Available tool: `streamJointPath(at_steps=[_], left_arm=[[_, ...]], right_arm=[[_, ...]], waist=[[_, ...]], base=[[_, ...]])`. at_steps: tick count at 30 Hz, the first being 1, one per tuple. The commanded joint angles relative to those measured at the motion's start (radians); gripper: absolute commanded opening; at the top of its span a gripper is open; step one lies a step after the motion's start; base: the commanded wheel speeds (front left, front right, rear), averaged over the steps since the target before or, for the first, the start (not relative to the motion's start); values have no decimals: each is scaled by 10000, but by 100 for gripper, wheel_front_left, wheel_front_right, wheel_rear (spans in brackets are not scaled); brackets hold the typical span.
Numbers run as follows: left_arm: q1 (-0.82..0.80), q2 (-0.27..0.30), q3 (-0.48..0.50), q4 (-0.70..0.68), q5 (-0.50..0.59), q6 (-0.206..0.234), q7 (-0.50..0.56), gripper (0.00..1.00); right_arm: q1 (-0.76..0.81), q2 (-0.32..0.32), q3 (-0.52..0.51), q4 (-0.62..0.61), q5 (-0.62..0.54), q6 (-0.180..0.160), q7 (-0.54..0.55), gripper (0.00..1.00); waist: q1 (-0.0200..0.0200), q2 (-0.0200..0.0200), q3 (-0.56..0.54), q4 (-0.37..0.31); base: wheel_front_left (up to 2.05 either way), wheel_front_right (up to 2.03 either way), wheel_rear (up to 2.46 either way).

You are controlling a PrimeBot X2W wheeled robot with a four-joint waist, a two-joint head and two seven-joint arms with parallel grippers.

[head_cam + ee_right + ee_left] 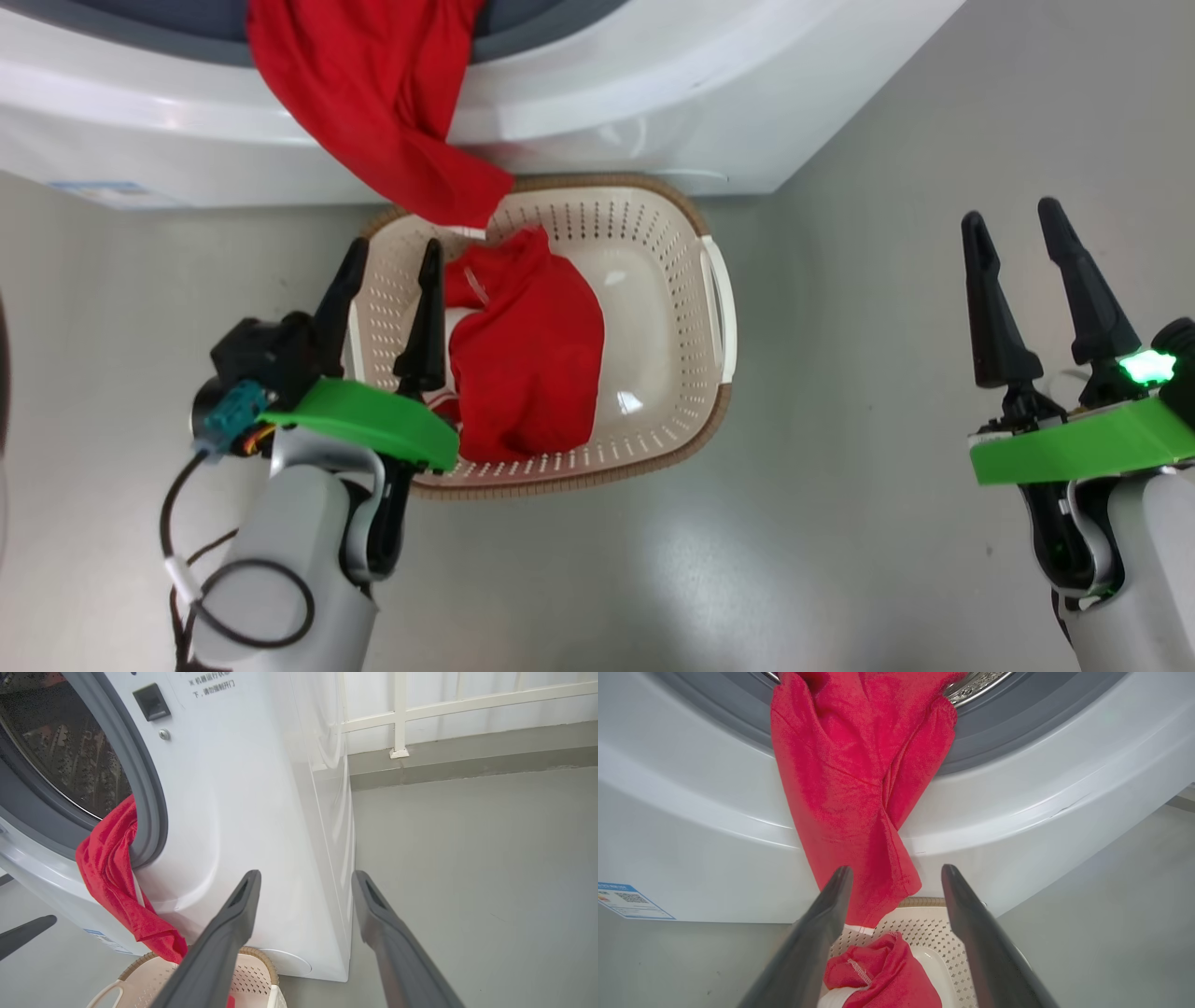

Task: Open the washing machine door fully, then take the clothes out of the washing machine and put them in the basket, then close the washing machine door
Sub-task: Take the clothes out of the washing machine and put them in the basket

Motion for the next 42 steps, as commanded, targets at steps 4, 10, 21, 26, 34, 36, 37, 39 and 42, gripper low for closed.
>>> streamJointPath(at_steps=[4, 10, 21, 26, 34, 36, 37, 39, 42], left_arm=[[731, 267, 486, -684, 266, -167, -22, 100], [1299, 267, 737, -1192, 496, -261, -22, 100], [2568, 267, 1188, -2063, 916, -464, -22, 100], [3243, 267, 1406, -2403, 1016, -514, -22, 100], [4339, 267, 1778, -2987, 1257, -568, -22, 100], [4581, 267, 1872, -3137, 1301, -559, -22, 100], [4703, 267, 1913, -3217, 1322, -549, -22, 100], [4940, 267, 1974, -3410, 1342, -494, -22, 100], [5287, 267, 2043, -3662, 1335, -428, -22, 100]], right_arm=[[570, -94, 227, -119, -146, 2, -63, 100], [930, -61, 252, -27, -168, 2, -63, 100], [1813, -29, 174, 103, -191, 2, -63, 100], [2315, 1, 39, 139, -212, 2, -63, 100], [3030, 77, -151, 155, -256, 2, -63, 100], [3174, 99, -199, 148, -264, 2, -63, 100], [3246, 108, -216, 146, -268, 2, -63, 100], [3383, 127, -262, 142, -274, 2, -63, 100], [3585, 164, -310, 121, -286, 2, -63, 100]], waist=[[0, -1, -704, 126], [0, -1, -1287, 189], [0, -1, -2450, 294], [0, -1, -2963, 279], [0, -1, -3542, 237], [0, -1, -3644, 231], [0, -1, -3697, 229], [0, -1, -3765, 231], [0, -1, -3879, 228]], base=[[0, 0, 0], [0, 0, 0], [0, 0, 0], [0, 0, 0], [0, 0, 0], [0, 0, 0], [0, 0, 0], [0, 0, 0], [0, 0, 0]])
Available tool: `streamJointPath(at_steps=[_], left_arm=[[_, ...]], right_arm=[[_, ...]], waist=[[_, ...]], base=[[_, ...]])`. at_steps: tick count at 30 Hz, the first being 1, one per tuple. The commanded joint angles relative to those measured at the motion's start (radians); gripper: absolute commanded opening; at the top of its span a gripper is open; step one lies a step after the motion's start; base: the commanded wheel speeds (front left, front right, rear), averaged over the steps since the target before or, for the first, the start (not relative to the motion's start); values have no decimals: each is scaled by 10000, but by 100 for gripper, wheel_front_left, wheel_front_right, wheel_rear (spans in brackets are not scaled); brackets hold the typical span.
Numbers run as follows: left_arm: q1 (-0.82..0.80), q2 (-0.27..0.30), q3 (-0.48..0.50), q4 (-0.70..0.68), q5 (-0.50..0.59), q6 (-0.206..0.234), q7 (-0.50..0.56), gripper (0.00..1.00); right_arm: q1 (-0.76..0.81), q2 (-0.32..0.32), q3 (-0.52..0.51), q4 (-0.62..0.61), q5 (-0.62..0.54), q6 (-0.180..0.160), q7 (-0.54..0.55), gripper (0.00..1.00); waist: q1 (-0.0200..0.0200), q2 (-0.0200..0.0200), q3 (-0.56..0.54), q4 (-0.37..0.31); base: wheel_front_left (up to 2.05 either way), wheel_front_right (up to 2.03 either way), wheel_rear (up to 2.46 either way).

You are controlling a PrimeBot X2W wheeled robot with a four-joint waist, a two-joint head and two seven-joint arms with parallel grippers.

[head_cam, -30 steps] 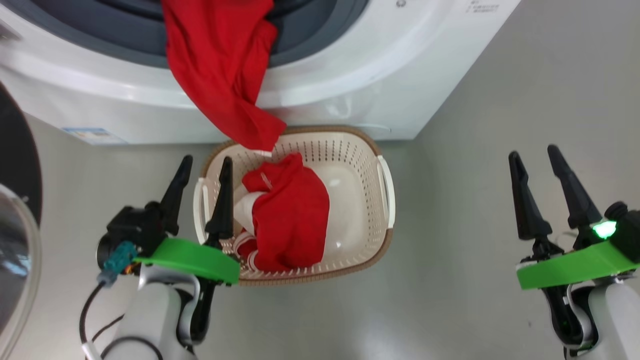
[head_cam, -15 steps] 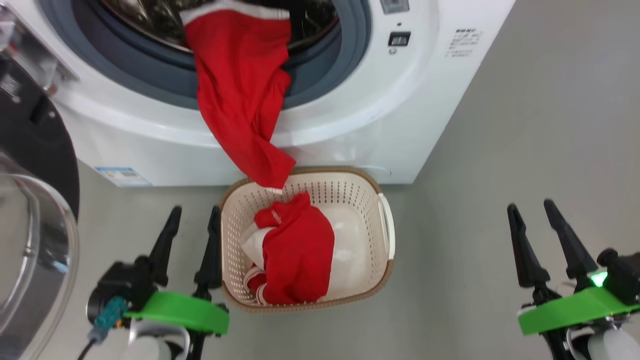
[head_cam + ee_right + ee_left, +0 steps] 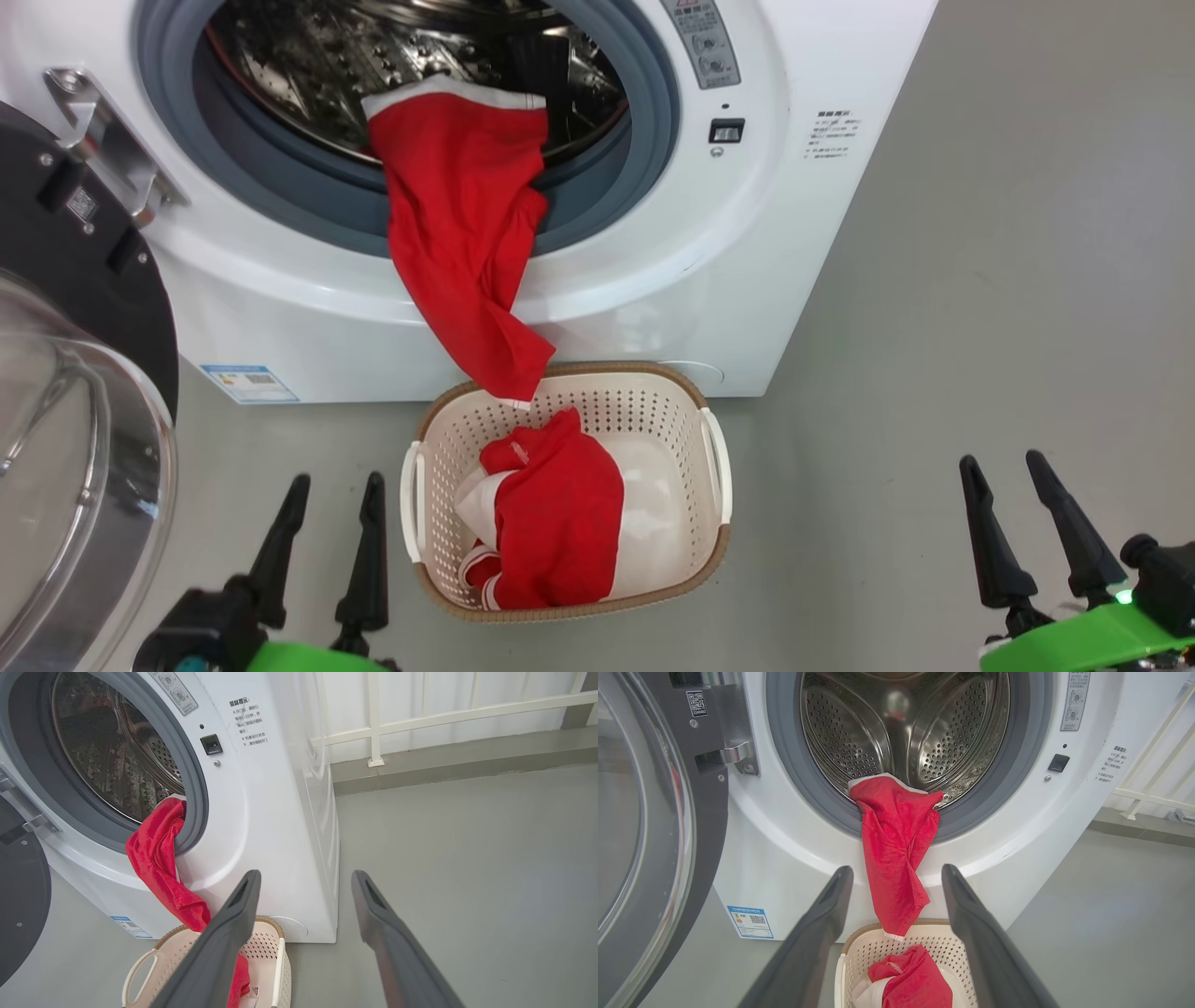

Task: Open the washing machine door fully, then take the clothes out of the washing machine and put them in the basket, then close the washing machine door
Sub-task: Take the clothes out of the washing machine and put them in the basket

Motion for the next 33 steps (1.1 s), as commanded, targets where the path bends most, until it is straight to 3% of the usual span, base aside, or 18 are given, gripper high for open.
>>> streamJointPath(at_steps=[1, 23, 33], left_arm=[[209, 168, 392, -395, 49, 98, -22, 100], [657, 168, 139, -1030, -80, 596, -22, 100], [-980, 168, -494, -213, -27, 545, -23, 100]], right_arm=[[124, -97, 128, -237, -212, 2, -65, 100], [151, -35, -55, -306, -235, 2, -65, 100], [-319, 100, -69, -390, -234, 2, -65, 100]], waist=[[0, 0, -100, -10], [0, 0, 9, 21], [0, 0, 763, 109]], base=[[0, 0, 0], [0, 0, 0], [0, 0, 0]])
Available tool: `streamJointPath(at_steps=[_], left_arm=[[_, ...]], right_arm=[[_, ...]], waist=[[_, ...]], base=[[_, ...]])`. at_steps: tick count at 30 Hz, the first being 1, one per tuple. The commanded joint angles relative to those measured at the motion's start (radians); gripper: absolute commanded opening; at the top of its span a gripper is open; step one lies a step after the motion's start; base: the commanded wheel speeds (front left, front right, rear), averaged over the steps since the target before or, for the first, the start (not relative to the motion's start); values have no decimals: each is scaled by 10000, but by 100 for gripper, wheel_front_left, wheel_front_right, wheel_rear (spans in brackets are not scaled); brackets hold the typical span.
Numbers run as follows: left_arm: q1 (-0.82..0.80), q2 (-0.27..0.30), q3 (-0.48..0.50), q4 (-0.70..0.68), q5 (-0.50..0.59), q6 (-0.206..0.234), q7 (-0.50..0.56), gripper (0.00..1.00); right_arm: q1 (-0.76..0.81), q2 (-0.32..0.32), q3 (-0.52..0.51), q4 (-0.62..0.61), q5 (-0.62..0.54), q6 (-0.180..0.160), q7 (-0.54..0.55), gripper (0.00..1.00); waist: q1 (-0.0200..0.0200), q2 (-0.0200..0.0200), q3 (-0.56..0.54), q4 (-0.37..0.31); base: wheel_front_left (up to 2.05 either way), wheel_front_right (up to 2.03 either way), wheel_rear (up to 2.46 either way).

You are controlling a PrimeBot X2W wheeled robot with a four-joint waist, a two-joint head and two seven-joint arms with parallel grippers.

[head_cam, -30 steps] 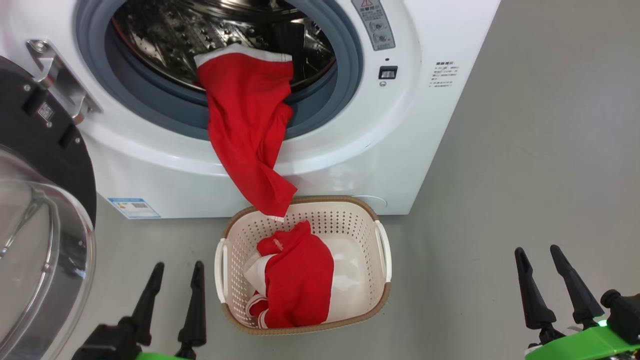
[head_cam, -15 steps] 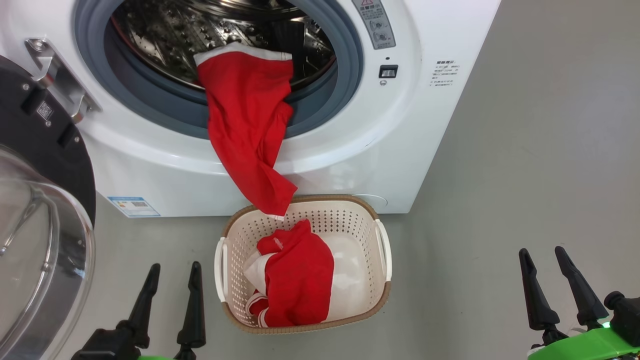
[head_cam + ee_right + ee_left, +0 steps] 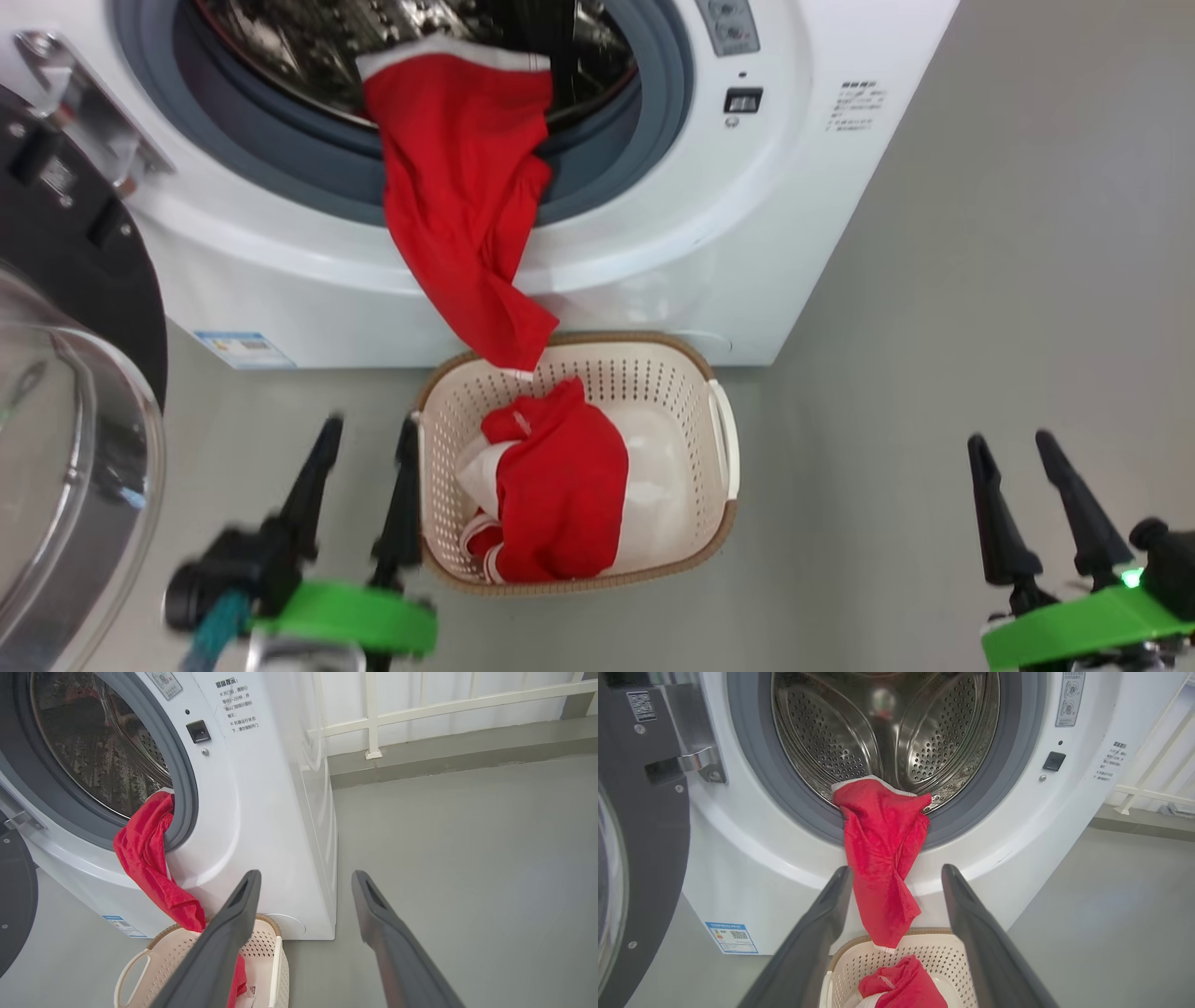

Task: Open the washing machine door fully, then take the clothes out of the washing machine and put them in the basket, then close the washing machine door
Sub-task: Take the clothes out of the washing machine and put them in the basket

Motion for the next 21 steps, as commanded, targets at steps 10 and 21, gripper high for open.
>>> streamJointPath(at_steps=[10, 21], left_arm=[[-4017, 108, -547, 1963, 164, 241, -23, 100], [-7983, 108, -851, 5122, 17, 760, -23, 100]], right_arm=[[-1129, -175, 336, -351, 89, 2, -65, 100], [-2131, -204, 528, -415, 219, 2, -65, 100]], waist=[[0, 0, 1579, -140], [0, 0, 2921, -546]], base=[[0, 0, 0], [0, 0, 0]])
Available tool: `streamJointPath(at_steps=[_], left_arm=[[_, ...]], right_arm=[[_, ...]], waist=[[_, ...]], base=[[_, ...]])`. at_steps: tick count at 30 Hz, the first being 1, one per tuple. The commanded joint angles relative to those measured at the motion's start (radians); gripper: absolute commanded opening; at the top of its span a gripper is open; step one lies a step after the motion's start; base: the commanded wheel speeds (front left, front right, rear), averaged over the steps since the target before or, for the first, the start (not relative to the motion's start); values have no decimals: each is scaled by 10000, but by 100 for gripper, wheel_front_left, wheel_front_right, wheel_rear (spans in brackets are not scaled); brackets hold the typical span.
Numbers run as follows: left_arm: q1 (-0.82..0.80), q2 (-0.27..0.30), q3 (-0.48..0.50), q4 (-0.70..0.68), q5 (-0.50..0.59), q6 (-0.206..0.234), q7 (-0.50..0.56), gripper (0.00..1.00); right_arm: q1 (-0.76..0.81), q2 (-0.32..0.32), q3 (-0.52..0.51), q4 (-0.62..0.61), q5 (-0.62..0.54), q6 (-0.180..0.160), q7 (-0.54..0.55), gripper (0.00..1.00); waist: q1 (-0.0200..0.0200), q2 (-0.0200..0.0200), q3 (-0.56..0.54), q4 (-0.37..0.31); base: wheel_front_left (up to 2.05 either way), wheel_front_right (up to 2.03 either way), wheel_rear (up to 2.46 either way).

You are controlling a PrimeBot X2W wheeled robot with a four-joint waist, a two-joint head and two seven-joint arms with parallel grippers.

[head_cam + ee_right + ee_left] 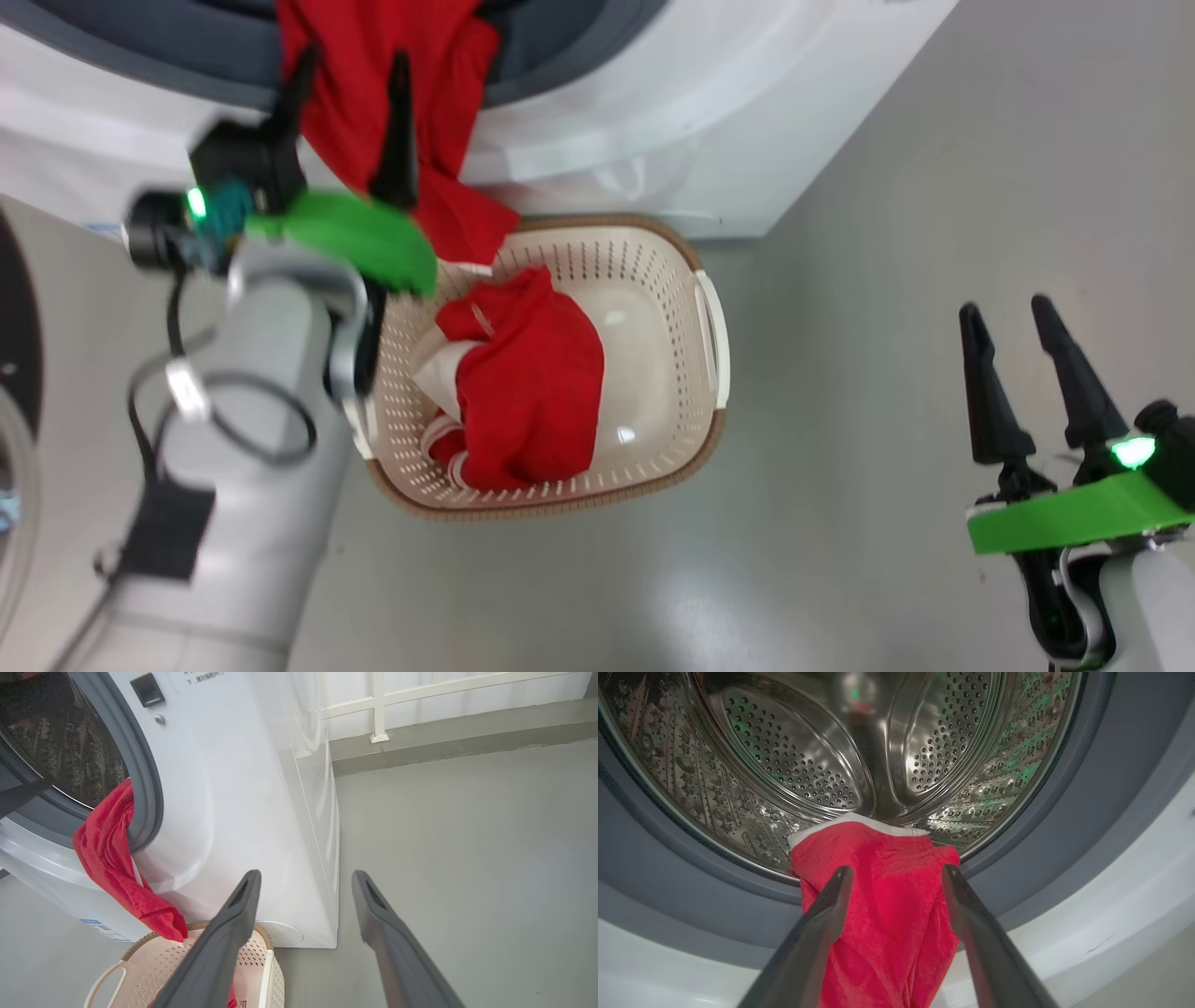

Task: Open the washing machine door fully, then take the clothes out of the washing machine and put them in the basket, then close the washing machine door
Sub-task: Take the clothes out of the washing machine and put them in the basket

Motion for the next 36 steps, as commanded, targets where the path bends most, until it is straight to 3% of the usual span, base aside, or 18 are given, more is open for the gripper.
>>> streamJointPath(at_steps=[1, 9, 17, 26, 33, 34, 35, 36], left_arm=[[-613, 292, 162, 196, -22, 154, -21, 100], [-2918, 297, 34, 2595, -313, 511, -16, 100], [-4463, 648, 189, 4630, -450, 705, 198, 100], [-5079, 908, 192, 5385, -557, 997, 672, 100], [-5105, 994, 66, 5527, -595, 901, 1031, 100], [-5097, 994, 39, 5538, -594, 887, 1087, 95], [-5093, 994, 25, 5546, -605, 874, 1118, 65], [-5093, 994, 25, 5546, -605, 874, 1118, 65]], right_arm=[[-165, -142, 217, -273, 178, 2, -63, 100], [-626, -79, 352, -269, 226, 2, -63, 100], [-894, 0, 614, -247, 300, 2, -63, 100], [-1092, 65, 796, -187, 348, 2, -63, 100], [-1145, 136, 859, -196, 366, 2, -63, 100], [-1148, 142, 853, -196, 365, 2, -63, 100], [-1152, 147, 843, -200, 365, 2, -63, 100], [-1152, 147, 843, -200, 365, 2, -63, 100]], waist=[[0, 0, 592, -206], [0, 0, 1185, -381], [0, 0, 1493, -783], [0, 0, 1652, -1111], [0, 0, 1710, -1252], [0, 0, 1720, -1261], [0, 0, 1728, -1268], [0, 0, 1728, -1268]], base=[[0, 0, 0], [0, 0, 0], [0, 0, 0], [0, 0, 0], [0, 0, 0], [0, 0, 0], [0, 0, 0], [0, 0, 0]])
